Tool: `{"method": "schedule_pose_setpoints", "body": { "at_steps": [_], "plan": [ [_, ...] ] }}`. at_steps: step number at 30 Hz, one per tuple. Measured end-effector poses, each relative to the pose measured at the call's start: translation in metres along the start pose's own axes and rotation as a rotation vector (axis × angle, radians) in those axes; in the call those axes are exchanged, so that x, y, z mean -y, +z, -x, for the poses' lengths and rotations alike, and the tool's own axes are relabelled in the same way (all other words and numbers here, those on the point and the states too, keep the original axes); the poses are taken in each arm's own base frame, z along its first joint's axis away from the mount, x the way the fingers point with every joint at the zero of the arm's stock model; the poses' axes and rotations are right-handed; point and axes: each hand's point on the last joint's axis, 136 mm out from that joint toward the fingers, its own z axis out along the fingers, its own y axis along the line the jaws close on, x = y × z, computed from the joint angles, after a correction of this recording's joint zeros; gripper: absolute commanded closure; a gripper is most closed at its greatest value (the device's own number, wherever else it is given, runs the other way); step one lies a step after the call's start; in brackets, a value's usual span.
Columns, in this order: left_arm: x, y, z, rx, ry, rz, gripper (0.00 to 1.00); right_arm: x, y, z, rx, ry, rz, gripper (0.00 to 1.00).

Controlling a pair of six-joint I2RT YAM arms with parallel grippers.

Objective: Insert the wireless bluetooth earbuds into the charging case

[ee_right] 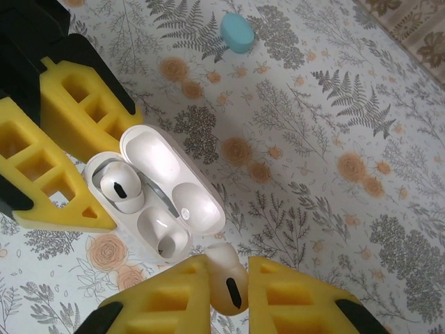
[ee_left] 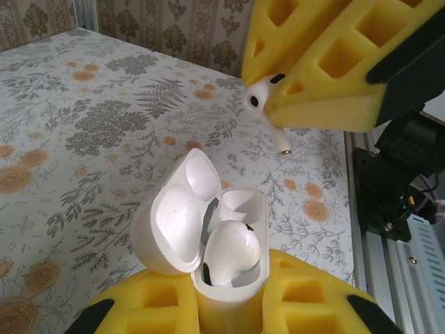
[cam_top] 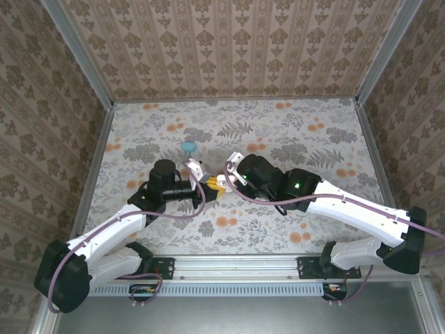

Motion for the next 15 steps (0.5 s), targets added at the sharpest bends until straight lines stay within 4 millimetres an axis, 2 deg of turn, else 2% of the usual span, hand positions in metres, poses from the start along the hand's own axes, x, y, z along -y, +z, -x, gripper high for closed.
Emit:
{"method": "schedule_pose_setpoints", "body": {
  "at_steps": [15],
  "plan": [
    [0.007,0.0,0.005,0.006,0.004,-0.046,1.0,-0.004,0.01,-0.001,-0.026,-0.111,0.005,0.85]
  ]
}}
